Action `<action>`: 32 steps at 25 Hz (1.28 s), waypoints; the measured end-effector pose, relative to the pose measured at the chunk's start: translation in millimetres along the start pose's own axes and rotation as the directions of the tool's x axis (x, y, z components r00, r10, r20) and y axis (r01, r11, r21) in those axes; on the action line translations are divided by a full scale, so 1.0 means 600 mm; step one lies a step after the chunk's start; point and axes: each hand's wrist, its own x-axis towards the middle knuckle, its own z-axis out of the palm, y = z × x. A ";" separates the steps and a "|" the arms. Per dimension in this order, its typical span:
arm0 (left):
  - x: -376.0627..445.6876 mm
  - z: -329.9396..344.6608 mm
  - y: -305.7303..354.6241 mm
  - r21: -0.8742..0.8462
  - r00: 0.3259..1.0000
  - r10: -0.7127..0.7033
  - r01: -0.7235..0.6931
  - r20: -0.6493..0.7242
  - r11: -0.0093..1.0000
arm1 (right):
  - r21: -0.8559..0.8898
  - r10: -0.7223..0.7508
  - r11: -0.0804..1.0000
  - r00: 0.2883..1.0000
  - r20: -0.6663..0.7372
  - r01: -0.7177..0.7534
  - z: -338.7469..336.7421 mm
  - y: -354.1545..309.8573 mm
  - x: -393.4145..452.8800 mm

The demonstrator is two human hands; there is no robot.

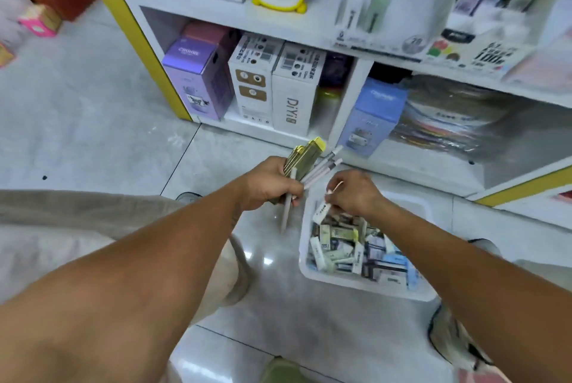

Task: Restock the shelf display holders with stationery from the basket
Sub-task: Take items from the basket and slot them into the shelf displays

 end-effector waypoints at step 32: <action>-0.064 -0.027 0.567 -0.299 0.901 0.239 -0.354 -0.361 0.886 | 0.156 -0.374 0.833 0.748 -0.549 0.531 -0.510 -0.193 -0.151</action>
